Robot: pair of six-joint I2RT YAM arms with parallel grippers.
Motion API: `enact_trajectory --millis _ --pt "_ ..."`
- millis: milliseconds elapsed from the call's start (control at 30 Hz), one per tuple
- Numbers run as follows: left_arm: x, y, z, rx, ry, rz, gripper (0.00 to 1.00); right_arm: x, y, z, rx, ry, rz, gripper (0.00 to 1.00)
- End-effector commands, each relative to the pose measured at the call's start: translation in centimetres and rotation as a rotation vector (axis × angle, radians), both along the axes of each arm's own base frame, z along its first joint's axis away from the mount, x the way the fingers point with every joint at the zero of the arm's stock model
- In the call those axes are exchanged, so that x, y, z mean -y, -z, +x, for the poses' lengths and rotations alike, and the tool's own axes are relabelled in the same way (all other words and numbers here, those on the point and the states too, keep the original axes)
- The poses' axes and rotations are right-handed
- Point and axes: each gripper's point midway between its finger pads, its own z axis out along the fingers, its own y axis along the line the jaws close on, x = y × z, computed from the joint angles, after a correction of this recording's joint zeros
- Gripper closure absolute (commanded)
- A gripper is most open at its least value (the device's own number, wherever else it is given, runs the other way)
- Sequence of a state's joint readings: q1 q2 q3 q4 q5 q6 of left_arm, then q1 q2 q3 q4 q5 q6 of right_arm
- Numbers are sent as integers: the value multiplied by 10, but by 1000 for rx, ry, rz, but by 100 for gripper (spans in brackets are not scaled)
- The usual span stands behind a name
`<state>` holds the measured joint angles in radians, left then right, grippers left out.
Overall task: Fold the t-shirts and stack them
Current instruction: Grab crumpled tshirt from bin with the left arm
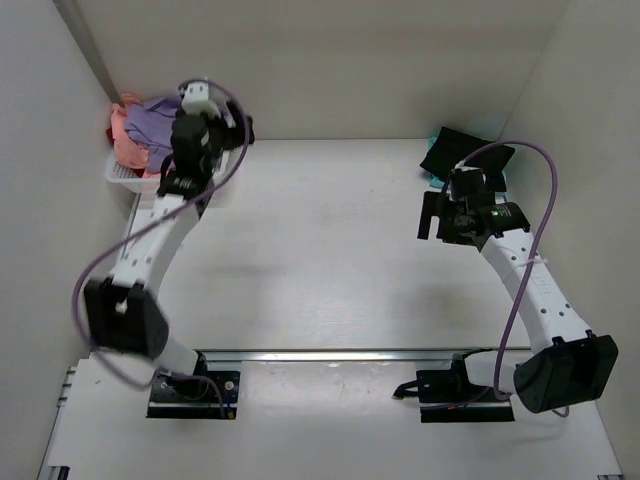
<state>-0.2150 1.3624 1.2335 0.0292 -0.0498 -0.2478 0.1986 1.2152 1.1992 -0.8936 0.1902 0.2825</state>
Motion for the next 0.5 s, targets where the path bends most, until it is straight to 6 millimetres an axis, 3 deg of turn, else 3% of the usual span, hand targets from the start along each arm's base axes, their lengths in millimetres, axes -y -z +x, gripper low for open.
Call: enact_trajectory --millis 0,33,67,100,133,167,200,233,267,333,367,400,467 --pt "-42 -27 85 93 -210 56 8 -14 -8 2 10 -2 73 1" --pt "-42 -27 119 83 -230 50 24 -13 -2 0 -17 1 81 1" --pt "-54 17 146 -27 -271 54 40 -14 -5 1 -8 1 88 0" --pt "-60 -7 158 -16 -291 23 70 -16 -5 -1 -16 -1 101 1" --pt "-66 -11 182 -4 -322 -29 85 -14 -1 0 -36 11 109 1" --pt "-75 -6 200 -19 -338 -61 86 -12 2 -3 -53 13 110 1" --pt "-93 19 225 -71 -387 -103 49 -7 9 -4 -86 32 130 0" --pt "-92 23 224 -90 -383 -100 48 -7 10 -4 -89 31 129 0" --pt "-106 41 234 -112 -407 -123 42 -5 13 -5 -96 40 138 1" --pt "-123 77 240 -181 -430 -164 40 0 15 -4 -108 55 144 1" --pt "-141 95 240 -210 -460 -174 35 3 18 -5 -129 64 144 1" --pt "-153 100 241 -207 -471 -199 33 4 23 -7 -152 65 142 1" --pt "-166 134 237 -250 -505 -201 32 6 23 -6 -168 64 132 1"
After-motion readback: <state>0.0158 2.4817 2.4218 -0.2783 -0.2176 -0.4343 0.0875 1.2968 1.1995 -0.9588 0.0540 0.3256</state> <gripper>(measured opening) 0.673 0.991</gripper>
